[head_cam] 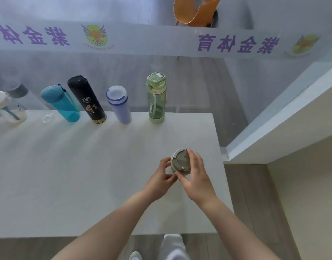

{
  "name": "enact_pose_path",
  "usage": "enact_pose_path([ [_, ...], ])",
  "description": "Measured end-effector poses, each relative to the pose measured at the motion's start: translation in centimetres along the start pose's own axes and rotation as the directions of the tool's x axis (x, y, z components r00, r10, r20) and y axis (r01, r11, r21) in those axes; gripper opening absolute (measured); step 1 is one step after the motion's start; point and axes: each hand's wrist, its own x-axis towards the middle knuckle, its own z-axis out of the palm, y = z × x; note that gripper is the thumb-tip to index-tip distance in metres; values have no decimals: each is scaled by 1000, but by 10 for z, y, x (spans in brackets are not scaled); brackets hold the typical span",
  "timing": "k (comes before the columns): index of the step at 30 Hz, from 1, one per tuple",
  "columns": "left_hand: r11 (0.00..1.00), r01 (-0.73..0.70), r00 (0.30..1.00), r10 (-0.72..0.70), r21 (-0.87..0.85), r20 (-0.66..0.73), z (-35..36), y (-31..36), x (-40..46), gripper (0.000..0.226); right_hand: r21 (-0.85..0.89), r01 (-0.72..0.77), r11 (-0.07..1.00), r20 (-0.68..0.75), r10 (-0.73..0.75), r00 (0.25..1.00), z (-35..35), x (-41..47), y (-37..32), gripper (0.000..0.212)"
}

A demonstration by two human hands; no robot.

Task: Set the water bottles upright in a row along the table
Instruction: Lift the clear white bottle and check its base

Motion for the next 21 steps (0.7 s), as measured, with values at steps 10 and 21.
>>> enact_pose_path([
  [10, 1000, -9, 994, 6, -27, -109, -6, 40, 114, 46, 9, 72, 997, 45, -72, 996, -35, 130, 23, 79],
  [21, 997, -49, 969, 31, -67, -245, -20, 72, 194, 49, 25, 139, 990, 68, -140, 988, -46, 233, 33, 79],
])
